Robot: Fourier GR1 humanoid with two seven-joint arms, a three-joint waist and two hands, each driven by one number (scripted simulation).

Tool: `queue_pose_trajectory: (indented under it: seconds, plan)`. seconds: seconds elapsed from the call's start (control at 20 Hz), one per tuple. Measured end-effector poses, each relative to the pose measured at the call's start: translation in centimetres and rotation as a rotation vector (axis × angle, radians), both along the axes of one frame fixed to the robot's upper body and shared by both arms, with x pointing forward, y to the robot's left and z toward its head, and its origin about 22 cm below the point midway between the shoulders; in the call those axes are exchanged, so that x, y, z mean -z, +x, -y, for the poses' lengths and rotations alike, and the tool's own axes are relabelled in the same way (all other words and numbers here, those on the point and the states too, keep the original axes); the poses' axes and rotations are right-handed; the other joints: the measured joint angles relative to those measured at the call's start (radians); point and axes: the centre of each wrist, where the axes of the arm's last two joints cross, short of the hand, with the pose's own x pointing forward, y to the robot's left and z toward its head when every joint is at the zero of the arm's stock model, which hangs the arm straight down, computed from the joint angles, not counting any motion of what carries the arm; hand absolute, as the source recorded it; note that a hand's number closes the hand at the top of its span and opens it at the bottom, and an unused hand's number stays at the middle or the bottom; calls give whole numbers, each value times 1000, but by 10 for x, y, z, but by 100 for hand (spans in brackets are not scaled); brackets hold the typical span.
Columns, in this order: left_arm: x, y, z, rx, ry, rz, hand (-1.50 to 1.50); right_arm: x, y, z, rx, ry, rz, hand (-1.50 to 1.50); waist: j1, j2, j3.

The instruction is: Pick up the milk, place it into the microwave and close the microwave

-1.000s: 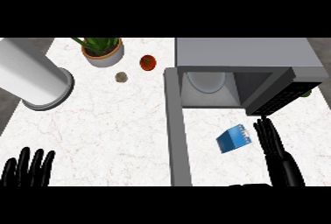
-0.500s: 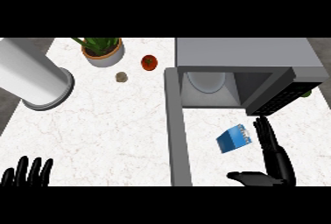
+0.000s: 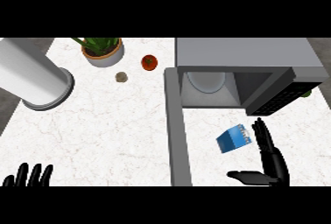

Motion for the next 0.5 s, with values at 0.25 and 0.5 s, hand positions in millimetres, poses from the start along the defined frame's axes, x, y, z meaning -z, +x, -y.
queue_pose_trajectory:
  seconds: [0.25,0.5]
  plan:
    - [-1,-4,7,0,-5,7,-150,14,3,-3,-17,-18,4,-150,1,0,0]
    - [-3,-11,2,-5,-9,1,-150,20,14,-3,-49,-13,21,-150,2,0,0]
